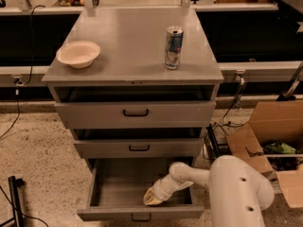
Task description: Open bottom drawer
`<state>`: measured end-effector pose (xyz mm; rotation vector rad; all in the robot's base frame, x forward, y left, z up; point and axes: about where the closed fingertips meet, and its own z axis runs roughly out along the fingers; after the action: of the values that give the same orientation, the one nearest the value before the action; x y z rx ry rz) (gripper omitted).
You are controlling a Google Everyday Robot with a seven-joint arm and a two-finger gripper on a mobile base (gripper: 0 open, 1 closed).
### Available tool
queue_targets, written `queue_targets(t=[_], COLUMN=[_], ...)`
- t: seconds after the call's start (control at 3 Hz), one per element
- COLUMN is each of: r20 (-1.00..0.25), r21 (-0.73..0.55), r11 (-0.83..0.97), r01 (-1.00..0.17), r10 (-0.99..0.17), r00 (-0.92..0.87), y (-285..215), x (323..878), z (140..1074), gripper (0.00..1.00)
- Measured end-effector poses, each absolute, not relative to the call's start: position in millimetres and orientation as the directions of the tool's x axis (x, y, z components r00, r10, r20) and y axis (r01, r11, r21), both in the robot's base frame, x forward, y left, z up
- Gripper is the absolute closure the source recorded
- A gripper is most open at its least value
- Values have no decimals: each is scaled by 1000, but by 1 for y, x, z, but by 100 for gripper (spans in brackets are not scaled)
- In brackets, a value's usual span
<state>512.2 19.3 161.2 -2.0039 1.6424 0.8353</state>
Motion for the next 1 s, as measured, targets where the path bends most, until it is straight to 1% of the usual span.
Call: queue_targets(t=[0.33,0.67,1.0], r20=[-727,-747,-817], r21=[15,-24,-49], r11=[-236,-202,-134], r01=[-972,-979,-990], r10=[-670,-647,-564], r00=[151,152,117], y=[11,10,-8], x=[502,517,528], z=[211,235,264], gripper=[100,100,100])
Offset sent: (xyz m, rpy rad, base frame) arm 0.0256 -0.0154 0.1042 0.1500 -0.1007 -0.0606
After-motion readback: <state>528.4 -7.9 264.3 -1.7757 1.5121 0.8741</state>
